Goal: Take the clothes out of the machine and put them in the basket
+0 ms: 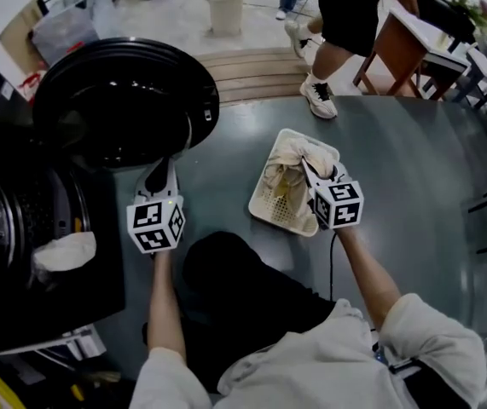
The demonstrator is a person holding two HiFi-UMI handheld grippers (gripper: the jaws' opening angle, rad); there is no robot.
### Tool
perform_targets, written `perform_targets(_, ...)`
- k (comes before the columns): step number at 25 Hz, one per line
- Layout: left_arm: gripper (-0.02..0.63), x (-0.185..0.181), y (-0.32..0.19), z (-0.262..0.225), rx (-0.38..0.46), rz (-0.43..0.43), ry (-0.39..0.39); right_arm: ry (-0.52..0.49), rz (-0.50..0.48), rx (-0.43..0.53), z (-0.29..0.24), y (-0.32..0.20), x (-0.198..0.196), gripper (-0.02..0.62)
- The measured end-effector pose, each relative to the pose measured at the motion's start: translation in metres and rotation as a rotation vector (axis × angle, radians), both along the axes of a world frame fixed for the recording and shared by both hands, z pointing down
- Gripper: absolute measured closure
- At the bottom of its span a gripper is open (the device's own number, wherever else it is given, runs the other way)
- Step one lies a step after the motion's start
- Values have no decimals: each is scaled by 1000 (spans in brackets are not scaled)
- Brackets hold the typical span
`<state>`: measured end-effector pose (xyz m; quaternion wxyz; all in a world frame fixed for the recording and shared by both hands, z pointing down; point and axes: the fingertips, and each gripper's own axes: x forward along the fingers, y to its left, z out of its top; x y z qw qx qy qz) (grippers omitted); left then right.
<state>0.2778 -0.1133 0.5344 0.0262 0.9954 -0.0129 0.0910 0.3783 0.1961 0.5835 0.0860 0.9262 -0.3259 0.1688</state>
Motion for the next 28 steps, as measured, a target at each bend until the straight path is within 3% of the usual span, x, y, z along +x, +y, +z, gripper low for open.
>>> perform_targets(18, 588, -7, 5, 100, -102, -1, -139, -278, 8, -145, 179, -42, -13, 471)
perform_targets(23, 588, -12, 1, 109, -108, -12, -153, -366, 65, -198, 217, -29, -5, 469)
perform_targets(28, 588, -15, -6, 117, -110, -24, -168, -553, 92, -284, 270, -9, -16, 471)
